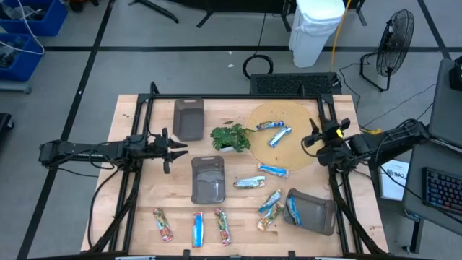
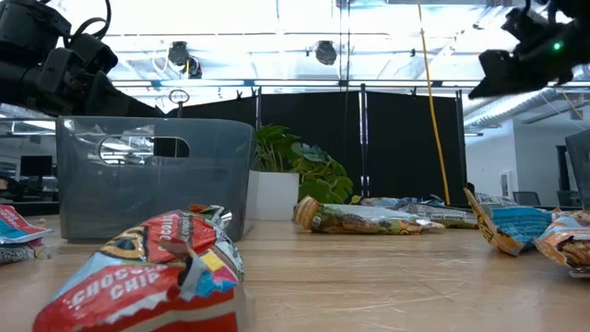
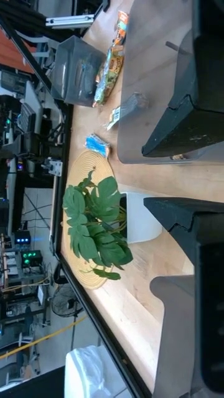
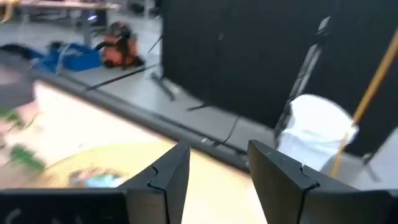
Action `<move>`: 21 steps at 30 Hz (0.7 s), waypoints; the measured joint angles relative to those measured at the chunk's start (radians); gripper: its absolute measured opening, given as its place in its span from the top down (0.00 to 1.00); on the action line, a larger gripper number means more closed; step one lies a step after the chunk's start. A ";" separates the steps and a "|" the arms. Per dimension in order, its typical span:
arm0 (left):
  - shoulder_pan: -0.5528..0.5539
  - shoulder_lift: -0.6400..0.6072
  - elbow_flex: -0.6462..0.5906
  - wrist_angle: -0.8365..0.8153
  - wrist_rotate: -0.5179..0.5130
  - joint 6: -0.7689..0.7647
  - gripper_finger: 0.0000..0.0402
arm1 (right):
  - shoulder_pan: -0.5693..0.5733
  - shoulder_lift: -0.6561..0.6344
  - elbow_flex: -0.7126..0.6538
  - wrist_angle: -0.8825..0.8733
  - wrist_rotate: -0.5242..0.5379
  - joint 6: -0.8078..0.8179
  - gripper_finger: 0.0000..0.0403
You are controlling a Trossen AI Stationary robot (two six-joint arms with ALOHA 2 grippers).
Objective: Pick and place Granola Bars by type
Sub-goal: Put the bottom blue granola bar into the bottom right black bin
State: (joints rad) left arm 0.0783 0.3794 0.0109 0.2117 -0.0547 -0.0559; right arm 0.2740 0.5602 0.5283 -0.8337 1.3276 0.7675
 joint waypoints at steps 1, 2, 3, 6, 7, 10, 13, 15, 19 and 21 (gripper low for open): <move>0.000 0.000 0.000 0.000 0.000 0.000 0.71 | 0.000 -0.016 -0.018 0.067 -0.047 -0.051 0.62; 0.000 0.000 0.000 0.000 0.000 0.000 0.71 | 0.000 -0.029 -0.038 0.143 -0.105 -0.114 0.62; 0.000 0.000 0.000 0.000 0.000 0.000 0.71 | 0.000 -0.042 -0.059 0.225 -0.176 -0.186 0.62; 0.000 0.000 0.000 0.000 0.000 0.000 0.71 | -0.014 -0.065 -0.133 0.563 -0.397 -0.454 0.62; 0.000 0.000 0.000 0.001 0.000 0.000 0.71 | -0.025 -0.070 -0.160 0.684 -0.471 -0.540 0.62; 0.000 0.000 0.000 0.001 0.000 0.000 0.71 | -0.089 -0.077 -0.232 0.978 -0.647 -0.720 0.62; 0.000 0.000 0.000 0.001 0.000 0.000 0.71 | -0.199 -0.080 -0.282 1.087 -0.766 -0.786 0.62; 0.000 0.000 0.000 0.002 0.000 0.000 0.71 | -0.300 -0.079 -0.305 1.111 -0.868 -0.771 0.62; 0.000 0.000 0.000 0.002 0.000 0.000 0.71 | -0.523 -0.064 -0.311 1.113 -1.139 -0.692 0.62; 0.000 0.000 0.000 0.002 0.000 0.000 0.71 | -0.625 -0.047 -0.287 1.088 -1.236 -0.672 0.62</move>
State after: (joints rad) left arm 0.0784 0.3794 0.0109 0.2138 -0.0547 -0.0563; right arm -0.3512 0.5134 0.2412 0.2538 0.0920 0.0956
